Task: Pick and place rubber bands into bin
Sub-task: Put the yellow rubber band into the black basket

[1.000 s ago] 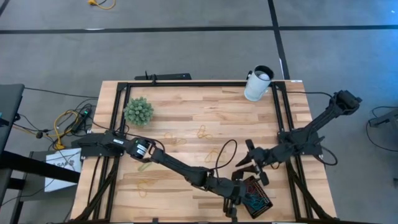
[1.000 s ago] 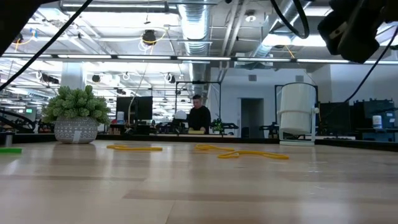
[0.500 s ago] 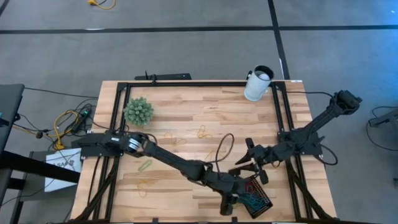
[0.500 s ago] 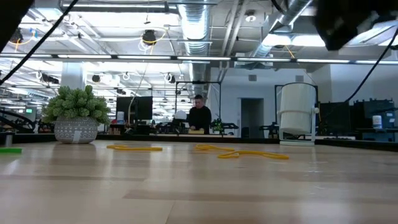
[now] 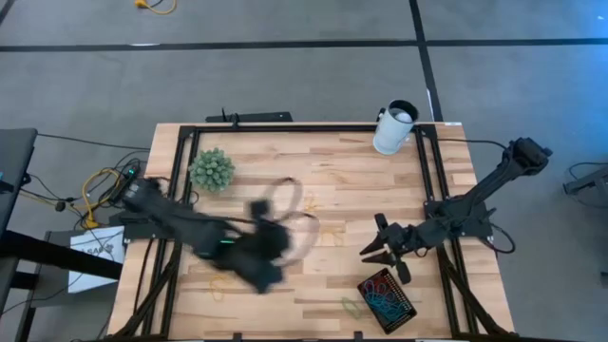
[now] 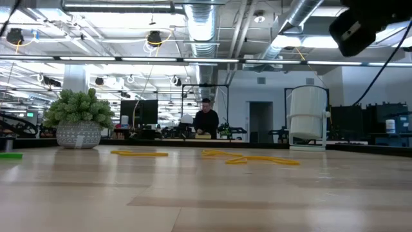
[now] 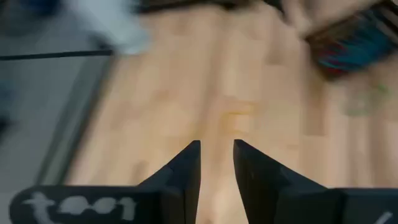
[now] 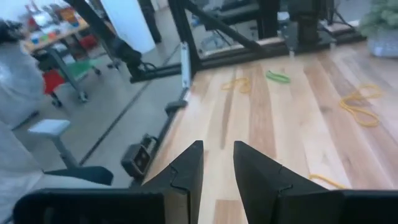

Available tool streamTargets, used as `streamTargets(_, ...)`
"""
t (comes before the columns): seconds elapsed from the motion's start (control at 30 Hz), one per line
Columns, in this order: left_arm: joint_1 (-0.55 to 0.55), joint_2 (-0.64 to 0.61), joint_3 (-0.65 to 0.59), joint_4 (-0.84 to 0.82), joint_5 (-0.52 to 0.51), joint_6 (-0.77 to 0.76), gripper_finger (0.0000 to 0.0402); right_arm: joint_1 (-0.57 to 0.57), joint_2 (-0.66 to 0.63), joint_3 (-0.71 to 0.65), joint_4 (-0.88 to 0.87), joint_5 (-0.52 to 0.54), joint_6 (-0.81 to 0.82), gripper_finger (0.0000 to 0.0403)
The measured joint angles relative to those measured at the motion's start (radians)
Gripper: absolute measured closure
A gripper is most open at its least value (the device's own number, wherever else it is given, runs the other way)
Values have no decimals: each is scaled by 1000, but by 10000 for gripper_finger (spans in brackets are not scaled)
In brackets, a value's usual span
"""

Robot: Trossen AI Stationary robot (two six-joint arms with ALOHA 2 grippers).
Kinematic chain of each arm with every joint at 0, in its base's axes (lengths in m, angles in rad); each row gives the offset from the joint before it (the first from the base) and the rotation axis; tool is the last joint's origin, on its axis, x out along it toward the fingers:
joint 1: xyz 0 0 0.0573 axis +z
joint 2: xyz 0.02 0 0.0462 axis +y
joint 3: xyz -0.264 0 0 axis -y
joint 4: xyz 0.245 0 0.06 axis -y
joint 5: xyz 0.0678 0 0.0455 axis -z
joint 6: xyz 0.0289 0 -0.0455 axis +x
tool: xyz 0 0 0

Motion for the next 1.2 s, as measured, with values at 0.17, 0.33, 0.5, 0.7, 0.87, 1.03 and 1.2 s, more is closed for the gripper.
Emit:
streamTargets(0.17,-148,-118,-16,-260,-260,-351,317,-6,66,-1,104,0,0,320)
streamTargets(0.33,-253,-234,-112,-203,-346,-359,317,-56,143,-1,240,20,0,320)
streamTargets(0.5,-289,-247,-219,-260,-363,-500,317,-142,244,1,365,51,4,320)
streamTargets(0.7,-285,-259,-375,-261,-356,-563,317,-244,375,3,249,56,158,320)
streamTargets(0.87,-274,-263,-455,-263,-351,-597,317,-300,485,99,59,44,184,320)
streamTargets(1.03,-275,-265,-477,-262,-346,-613,317,-330,580,274,-247,31,153,320)
streamTargets(1.2,-275,-265,-476,-262,-329,-615,317,-346,668,424,-476,45,155,320)
